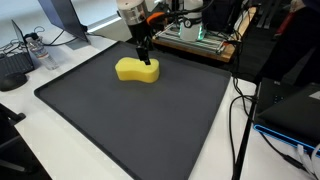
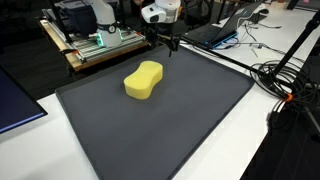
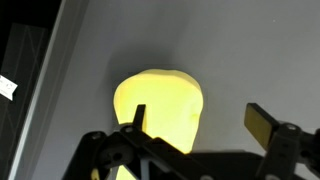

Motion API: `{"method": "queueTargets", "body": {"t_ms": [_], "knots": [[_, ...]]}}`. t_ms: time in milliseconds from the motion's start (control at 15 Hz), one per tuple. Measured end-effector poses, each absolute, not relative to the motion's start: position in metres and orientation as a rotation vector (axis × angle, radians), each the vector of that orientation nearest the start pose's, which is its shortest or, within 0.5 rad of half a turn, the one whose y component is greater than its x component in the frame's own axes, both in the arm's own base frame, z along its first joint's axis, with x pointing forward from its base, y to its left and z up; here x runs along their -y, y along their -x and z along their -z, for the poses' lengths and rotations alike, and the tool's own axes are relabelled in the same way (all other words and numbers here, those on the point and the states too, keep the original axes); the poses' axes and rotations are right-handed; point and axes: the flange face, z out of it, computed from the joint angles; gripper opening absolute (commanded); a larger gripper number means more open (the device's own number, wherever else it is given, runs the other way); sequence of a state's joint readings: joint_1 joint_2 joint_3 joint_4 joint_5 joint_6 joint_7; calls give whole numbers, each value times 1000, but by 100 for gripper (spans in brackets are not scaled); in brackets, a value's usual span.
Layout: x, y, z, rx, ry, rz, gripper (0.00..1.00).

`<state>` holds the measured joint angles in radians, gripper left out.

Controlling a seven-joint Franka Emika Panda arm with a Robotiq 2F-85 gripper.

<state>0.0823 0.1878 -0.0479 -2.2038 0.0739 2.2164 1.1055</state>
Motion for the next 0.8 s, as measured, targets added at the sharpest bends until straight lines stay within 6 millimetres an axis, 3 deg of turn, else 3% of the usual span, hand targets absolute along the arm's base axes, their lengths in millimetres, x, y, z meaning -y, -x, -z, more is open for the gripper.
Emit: {"method": "queueTargets", "body": {"t_ms": [400, 800], "knots": [[-38, -551, -295, -1918, 2617, -301, 100], [-42, -569, -290, -2176, 2492, -308, 100]]}}
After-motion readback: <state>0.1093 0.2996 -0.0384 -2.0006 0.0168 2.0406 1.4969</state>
